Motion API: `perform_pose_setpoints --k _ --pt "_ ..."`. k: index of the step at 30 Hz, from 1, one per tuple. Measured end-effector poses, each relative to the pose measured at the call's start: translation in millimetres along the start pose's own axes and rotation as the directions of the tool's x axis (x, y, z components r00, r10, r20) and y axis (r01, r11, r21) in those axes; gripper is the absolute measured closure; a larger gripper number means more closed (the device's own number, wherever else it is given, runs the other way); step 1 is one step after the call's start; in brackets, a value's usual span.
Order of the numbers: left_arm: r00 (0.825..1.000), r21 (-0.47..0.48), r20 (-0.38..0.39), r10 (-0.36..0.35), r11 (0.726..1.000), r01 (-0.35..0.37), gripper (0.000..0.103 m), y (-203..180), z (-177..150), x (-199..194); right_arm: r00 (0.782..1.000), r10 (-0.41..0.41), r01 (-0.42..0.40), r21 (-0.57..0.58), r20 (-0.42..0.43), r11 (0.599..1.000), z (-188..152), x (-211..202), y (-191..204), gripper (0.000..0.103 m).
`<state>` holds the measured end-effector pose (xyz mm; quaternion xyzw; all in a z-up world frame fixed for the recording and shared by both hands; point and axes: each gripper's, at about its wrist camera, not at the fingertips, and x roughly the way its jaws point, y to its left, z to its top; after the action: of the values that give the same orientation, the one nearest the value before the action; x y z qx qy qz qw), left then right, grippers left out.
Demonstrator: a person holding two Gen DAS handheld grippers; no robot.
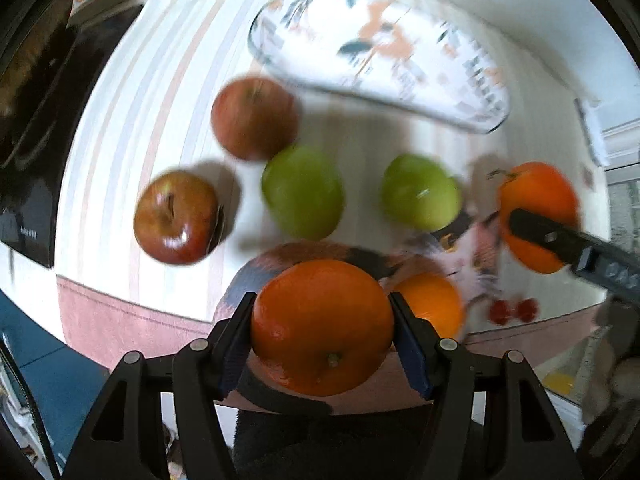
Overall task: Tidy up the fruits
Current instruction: 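Carry the orange and tangerine onto the floral plate and open both tools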
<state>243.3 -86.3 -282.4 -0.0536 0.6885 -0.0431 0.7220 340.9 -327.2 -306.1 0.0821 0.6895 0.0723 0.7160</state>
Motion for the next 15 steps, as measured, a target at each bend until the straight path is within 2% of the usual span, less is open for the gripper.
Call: perform_pose_setpoints --k 3,8,12,15 --pt "0.998 0.012 0.043 -0.049 0.999 0.049 0.041 -5 15 -28 0.999 0.027 -0.027 0.002 0.034 1.000 5 -19 7 0.021" --pt "0.984 0.026 0.134 -0.120 0.993 0.118 0.041 -11 69 -74 0.991 0.080 -0.081 0.009 0.103 0.997 34 -52 13 0.021" --pt "0.979 0.043 0.176 -0.102 0.994 0.096 0.041 -20 126 -80 0.986 0.095 -0.100 0.029 0.137 0.995 71 -53 24 0.021" --pt "0.983 0.052 0.159 -0.092 0.995 0.084 0.041 -21 164 -66 0.985 0.084 -0.093 0.054 0.152 0.994 101 -42 29 0.021"
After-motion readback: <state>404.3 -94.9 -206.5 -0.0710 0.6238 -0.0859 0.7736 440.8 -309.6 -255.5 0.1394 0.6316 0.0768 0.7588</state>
